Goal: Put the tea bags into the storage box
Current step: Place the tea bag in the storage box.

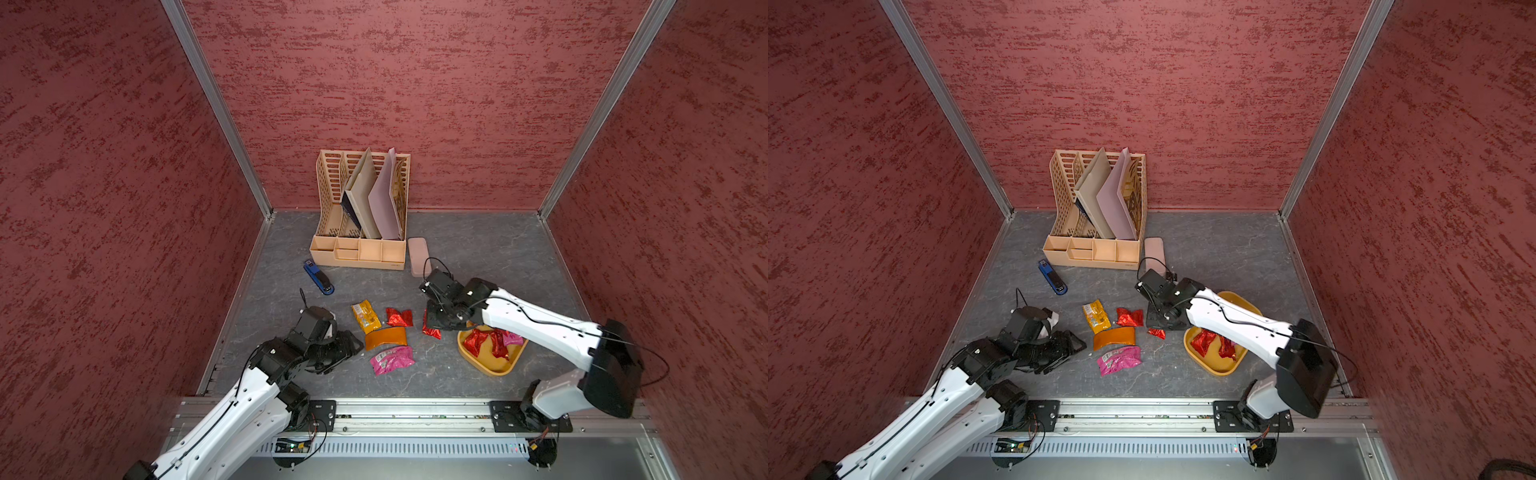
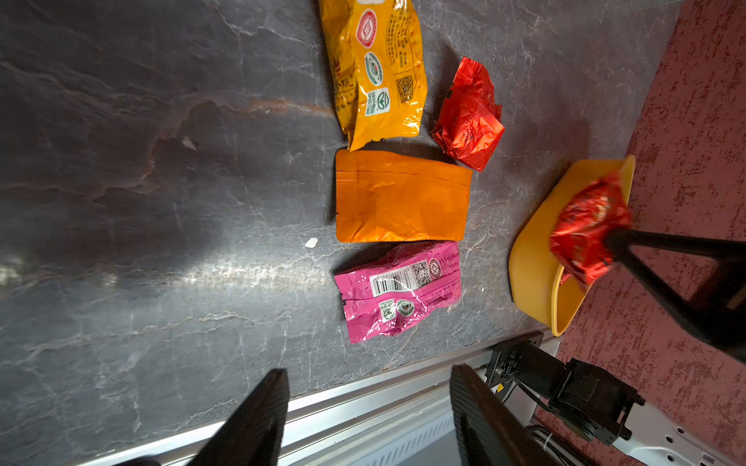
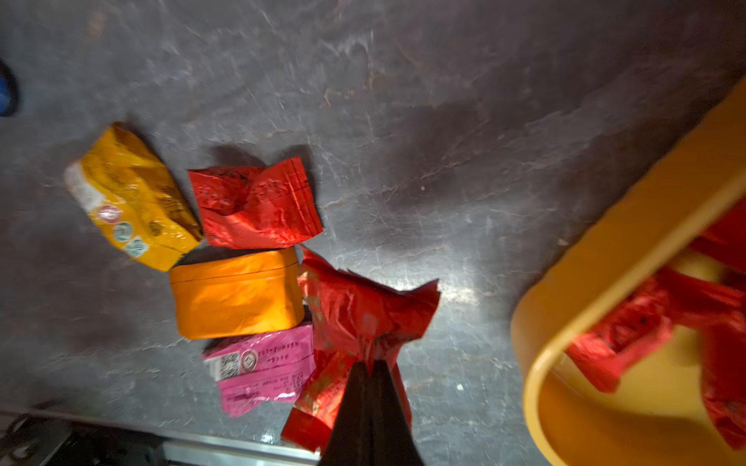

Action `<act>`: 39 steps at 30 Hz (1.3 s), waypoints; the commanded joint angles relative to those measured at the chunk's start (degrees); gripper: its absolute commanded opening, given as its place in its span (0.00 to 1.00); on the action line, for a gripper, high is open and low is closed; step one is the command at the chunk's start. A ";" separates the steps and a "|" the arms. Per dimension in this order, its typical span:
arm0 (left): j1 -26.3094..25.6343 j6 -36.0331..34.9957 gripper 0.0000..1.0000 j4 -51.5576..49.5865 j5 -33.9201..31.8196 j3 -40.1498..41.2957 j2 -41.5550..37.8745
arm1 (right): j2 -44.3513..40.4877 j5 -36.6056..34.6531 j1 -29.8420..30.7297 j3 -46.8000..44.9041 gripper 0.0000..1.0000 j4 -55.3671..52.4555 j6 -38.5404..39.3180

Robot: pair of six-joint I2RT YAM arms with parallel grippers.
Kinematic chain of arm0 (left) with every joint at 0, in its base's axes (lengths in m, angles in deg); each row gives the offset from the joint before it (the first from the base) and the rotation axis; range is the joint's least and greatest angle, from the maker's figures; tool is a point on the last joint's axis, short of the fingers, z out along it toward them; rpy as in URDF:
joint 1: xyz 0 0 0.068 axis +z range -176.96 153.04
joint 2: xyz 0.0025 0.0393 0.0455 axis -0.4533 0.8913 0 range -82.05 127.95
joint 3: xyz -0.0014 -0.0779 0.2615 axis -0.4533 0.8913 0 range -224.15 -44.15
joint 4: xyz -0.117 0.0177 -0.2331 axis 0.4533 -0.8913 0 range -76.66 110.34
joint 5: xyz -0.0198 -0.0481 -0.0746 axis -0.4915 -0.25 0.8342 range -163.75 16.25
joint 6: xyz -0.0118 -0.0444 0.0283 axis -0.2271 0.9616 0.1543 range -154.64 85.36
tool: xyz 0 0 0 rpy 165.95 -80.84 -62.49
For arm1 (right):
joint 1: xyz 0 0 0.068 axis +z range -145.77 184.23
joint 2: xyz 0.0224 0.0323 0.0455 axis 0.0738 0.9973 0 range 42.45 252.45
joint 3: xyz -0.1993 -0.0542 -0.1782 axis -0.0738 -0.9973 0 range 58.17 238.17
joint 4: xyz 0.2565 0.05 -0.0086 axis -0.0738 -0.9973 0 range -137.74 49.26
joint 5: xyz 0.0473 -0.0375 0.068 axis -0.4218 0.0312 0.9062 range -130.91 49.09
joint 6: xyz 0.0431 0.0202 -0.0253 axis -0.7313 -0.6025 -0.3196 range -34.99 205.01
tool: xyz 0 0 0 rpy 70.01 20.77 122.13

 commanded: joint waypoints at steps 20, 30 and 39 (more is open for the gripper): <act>0.38 -2.26 0.67 5.37 2.36 -1.01 6.09 | -17.09 -6.37 -13.10 -17.16 0.00 -7.97 -1.22; 0.35 -0.19 0.68 2.96 1.52 0.61 1.79 | -10.90 -5.28 -13.50 -15.41 0.38 -8.07 0.99; 0.34 1.06 0.68 3.53 1.99 2.09 0.75 | -16.98 -2.59 -8.91 -8.39 0.59 -14.38 0.14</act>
